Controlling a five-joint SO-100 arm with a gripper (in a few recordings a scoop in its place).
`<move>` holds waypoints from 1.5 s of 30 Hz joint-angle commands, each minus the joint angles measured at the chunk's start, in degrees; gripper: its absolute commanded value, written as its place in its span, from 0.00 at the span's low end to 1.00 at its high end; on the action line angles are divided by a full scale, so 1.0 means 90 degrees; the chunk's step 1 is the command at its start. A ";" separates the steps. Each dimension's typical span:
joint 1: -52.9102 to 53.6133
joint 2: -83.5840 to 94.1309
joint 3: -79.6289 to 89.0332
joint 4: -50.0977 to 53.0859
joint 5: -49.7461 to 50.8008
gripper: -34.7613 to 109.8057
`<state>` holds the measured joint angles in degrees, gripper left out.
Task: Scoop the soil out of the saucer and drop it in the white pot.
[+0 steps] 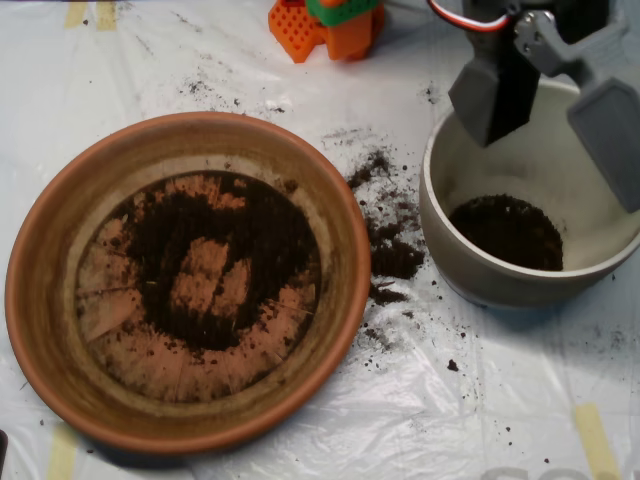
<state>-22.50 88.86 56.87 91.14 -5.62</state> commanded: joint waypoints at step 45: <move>0.6777 0.0986 0.6680 -0.4375 -0.0029 0.50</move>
<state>36.04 97.03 119.71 52.29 -4.39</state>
